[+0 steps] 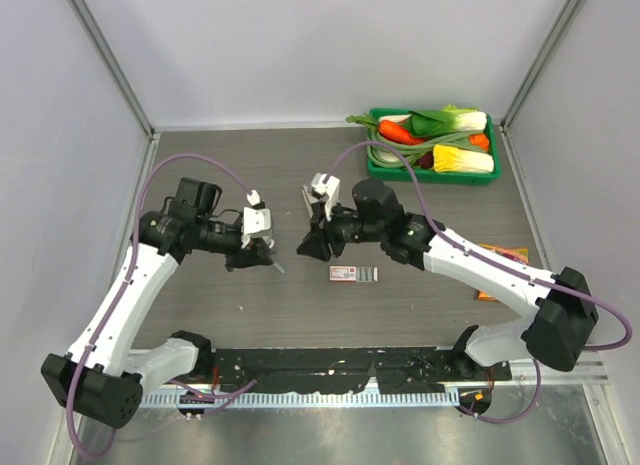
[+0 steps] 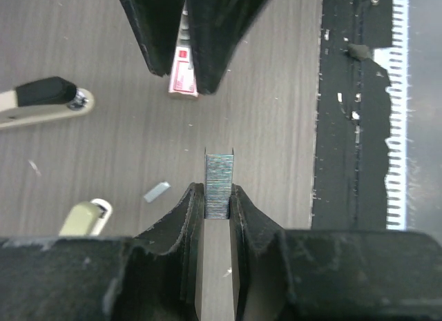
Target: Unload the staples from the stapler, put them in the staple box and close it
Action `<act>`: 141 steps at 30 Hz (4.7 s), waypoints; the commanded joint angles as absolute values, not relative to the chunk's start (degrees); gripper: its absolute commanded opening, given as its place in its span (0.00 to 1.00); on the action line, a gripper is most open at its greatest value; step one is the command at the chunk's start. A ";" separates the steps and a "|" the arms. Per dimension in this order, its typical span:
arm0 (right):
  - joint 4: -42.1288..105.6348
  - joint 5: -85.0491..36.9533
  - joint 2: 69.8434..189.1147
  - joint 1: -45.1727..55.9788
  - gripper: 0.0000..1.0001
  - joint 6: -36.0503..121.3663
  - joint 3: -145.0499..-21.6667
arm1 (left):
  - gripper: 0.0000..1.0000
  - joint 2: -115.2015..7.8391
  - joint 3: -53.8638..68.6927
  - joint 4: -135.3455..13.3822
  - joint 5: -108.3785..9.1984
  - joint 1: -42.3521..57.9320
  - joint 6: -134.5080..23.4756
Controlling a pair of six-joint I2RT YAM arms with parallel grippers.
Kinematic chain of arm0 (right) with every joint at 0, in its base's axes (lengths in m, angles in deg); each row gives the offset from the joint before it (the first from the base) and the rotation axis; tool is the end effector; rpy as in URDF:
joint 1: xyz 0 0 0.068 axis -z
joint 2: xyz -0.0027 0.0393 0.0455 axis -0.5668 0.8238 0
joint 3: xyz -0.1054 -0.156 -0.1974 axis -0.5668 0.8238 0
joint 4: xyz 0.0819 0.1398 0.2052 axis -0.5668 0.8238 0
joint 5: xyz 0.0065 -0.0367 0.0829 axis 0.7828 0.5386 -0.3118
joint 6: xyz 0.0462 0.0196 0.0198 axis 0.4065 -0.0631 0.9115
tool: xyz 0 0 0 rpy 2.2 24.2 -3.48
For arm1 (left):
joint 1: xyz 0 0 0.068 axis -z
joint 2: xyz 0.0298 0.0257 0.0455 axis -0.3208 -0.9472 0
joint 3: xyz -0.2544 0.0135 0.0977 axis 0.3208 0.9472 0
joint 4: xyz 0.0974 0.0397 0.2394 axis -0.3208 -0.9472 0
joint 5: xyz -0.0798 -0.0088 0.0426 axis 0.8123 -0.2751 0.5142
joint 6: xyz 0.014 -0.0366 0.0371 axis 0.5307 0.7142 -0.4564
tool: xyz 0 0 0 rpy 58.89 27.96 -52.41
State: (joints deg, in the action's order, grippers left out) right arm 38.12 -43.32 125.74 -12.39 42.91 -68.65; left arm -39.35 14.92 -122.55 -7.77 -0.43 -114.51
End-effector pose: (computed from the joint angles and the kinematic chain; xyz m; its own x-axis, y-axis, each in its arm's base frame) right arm 0.2008 0.2383 0.3174 -0.3841 -0.2501 -0.8888 -0.8946 0.3389 0.2912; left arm 0.1693 -0.0847 0.3397 -0.0830 0.5250 -0.8470 0.9914 0.1298 -0.0167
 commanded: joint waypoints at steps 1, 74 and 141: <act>36.34 -41.89 123.28 -16.70 0.43 36.90 -73.03 | 0.00 -41.46 13.06 -128.90 -4.41 0.36 -111.47; 34.85 -43.57 127.77 -25.23 0.01 37.16 -75.58 | 0.07 -43.67 11.03 -134.10 0.95 0.71 -120.54; 28.87 -39.78 125.30 -25.67 0.24 38.48 -71.62 | 0.01 -44.63 9.45 -136.74 1.83 0.80 -123.70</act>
State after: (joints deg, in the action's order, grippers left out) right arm 31.43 -39.52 124.95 -25.41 38.83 -69.33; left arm -44.88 11.36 -136.58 -0.25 0.47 -123.06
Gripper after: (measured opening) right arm 0.207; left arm 0.200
